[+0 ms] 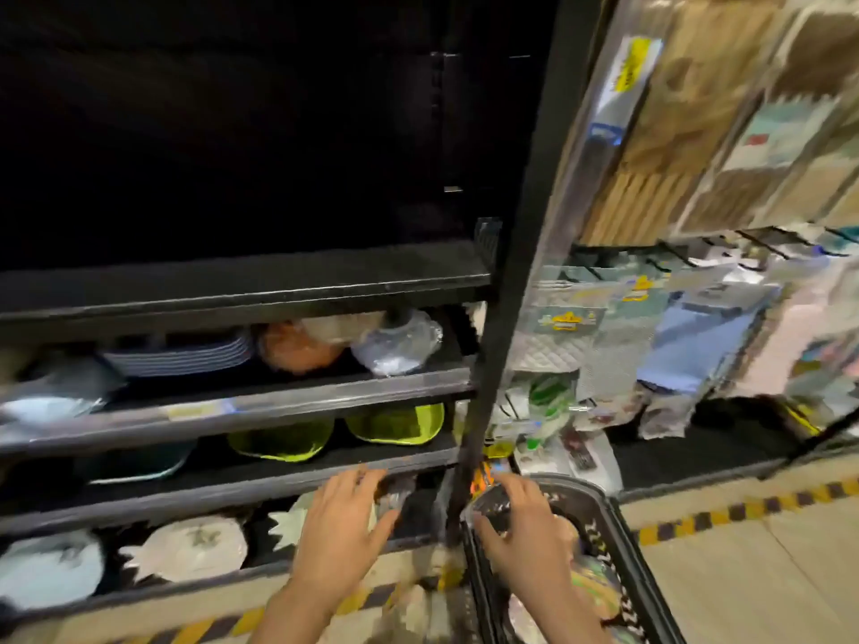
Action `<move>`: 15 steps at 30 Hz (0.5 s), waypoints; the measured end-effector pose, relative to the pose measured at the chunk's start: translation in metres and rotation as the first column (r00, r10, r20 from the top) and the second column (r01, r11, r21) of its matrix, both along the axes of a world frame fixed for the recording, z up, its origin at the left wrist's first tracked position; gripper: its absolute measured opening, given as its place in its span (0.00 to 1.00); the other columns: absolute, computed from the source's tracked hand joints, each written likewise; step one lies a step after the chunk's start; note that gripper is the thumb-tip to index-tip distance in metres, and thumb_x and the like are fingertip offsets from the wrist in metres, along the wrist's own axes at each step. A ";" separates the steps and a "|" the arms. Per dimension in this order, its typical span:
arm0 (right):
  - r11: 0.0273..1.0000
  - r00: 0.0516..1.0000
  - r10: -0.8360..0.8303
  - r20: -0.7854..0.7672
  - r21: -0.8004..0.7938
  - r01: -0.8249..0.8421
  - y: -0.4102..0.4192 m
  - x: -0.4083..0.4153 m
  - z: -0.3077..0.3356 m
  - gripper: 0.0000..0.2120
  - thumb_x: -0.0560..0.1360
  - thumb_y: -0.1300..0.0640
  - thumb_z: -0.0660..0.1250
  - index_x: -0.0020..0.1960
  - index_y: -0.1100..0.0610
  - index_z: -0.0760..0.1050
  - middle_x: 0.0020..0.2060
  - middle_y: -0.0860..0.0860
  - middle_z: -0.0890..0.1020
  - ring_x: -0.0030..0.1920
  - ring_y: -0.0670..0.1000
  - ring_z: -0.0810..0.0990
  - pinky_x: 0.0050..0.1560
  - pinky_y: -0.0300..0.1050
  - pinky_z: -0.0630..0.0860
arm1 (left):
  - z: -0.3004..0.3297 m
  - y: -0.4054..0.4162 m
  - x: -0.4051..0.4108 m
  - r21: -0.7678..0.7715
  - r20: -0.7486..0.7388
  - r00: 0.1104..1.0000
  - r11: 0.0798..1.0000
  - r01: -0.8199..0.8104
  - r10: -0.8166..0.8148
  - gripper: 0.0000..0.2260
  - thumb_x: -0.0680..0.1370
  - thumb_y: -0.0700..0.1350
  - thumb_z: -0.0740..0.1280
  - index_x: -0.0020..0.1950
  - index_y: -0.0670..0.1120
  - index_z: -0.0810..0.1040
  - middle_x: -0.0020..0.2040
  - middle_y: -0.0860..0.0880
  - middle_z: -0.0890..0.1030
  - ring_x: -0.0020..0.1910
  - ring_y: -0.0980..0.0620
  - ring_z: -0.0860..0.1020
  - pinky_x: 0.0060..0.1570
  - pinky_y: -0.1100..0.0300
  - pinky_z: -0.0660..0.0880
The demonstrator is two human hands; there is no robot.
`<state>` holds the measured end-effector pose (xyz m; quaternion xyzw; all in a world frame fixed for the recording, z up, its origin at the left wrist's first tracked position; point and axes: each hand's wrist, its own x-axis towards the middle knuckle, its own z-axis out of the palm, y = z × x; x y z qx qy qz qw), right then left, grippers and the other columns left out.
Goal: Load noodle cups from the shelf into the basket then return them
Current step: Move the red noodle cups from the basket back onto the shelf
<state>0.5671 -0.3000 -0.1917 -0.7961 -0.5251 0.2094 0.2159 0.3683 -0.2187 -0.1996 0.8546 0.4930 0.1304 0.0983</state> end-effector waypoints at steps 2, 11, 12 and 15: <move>0.986 0.988 0.152 0.038 0.058 -0.154 0.007 -0.035 0.001 0.24 0.73 0.45 0.64 0.65 0.54 0.69 0.59 0.50 0.73 0.61 0.52 0.73 0.58 0.38 0.66 | 0.002 -0.025 -0.051 0.006 0.001 0.992 0.991 -0.130 0.130 0.18 0.72 0.58 0.59 0.55 0.50 0.78 0.47 0.53 0.79 0.42 0.51 0.81 0.37 0.59 0.78; 0.761 0.762 0.648 0.004 0.049 -0.647 0.024 -0.227 0.023 0.24 0.77 0.45 0.60 0.71 0.48 0.60 0.68 0.45 0.65 0.68 0.47 0.65 0.63 0.40 0.66 | 0.015 -0.135 -0.239 0.009 0.068 0.780 0.781 -0.624 0.622 0.19 0.71 0.57 0.58 0.55 0.48 0.77 0.48 0.51 0.79 0.41 0.51 0.81 0.38 0.60 0.78; 0.730 0.731 0.682 0.000 0.051 -0.682 0.021 -0.249 0.022 0.24 0.77 0.45 0.61 0.71 0.48 0.60 0.67 0.45 0.65 0.68 0.47 0.66 0.62 0.40 0.66 | 0.015 -0.148 -0.256 0.013 0.075 0.746 0.748 -0.664 0.661 0.19 0.71 0.57 0.58 0.54 0.49 0.77 0.47 0.51 0.79 0.41 0.52 0.81 0.37 0.62 0.77; 0.651 0.651 0.759 -0.013 0.034 -0.758 0.011 -0.317 0.016 0.24 0.76 0.45 0.63 0.70 0.49 0.62 0.67 0.46 0.66 0.67 0.47 0.67 0.62 0.41 0.67 | 0.013 -0.187 -0.306 -0.010 0.102 0.639 0.643 -0.765 0.762 0.18 0.70 0.57 0.58 0.54 0.50 0.77 0.47 0.52 0.80 0.41 0.54 0.80 0.37 0.64 0.75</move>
